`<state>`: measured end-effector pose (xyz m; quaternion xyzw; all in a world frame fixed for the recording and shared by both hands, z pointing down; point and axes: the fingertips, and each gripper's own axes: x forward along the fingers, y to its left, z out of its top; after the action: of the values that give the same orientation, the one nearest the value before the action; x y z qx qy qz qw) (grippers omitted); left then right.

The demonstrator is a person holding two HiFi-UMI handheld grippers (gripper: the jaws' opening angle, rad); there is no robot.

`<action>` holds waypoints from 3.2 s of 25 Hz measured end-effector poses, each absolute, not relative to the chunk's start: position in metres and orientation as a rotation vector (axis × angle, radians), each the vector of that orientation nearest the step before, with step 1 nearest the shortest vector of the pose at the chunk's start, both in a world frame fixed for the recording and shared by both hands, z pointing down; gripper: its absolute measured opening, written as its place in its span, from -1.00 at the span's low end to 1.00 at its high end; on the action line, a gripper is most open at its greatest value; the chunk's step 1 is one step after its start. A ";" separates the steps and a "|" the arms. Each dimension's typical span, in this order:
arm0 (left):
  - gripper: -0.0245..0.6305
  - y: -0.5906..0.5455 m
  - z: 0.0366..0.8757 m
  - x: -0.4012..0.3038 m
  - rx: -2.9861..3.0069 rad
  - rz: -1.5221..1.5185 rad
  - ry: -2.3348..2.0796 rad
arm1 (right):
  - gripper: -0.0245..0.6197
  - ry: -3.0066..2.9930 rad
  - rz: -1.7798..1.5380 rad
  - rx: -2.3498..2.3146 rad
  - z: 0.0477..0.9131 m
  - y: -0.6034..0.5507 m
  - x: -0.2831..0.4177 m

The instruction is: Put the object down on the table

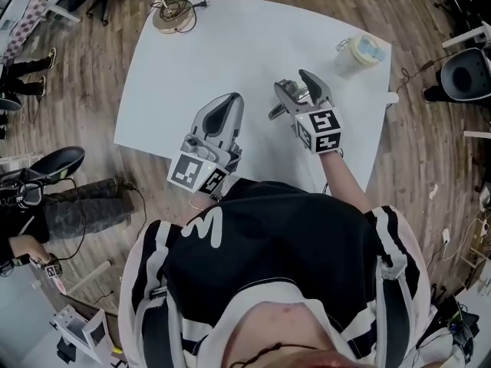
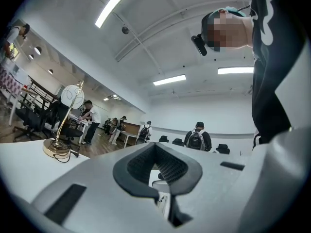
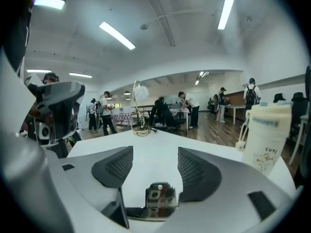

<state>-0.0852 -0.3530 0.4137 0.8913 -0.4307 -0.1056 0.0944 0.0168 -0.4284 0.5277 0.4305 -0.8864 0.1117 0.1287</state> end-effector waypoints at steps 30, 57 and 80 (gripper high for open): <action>-0.91 -0.345 0.396 -0.003 2.740 -0.350 -1.146 | -0.87 -2.831 0.047 1.444 0.406 -0.369 0.063; -0.91 -0.226 0.390 -0.067 2.717 -0.407 -1.253 | -0.87 -2.894 0.075 1.350 0.402 -0.259 0.006; -0.91 -0.060 0.376 -0.096 2.799 -0.432 -1.080 | -0.87 -2.910 0.084 1.471 0.382 -0.072 -0.040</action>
<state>-0.0955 -0.0603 0.3758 0.9220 -0.3558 -0.1422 0.0552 -0.0403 -0.0718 0.3817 0.4503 -0.8905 0.0258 -0.0600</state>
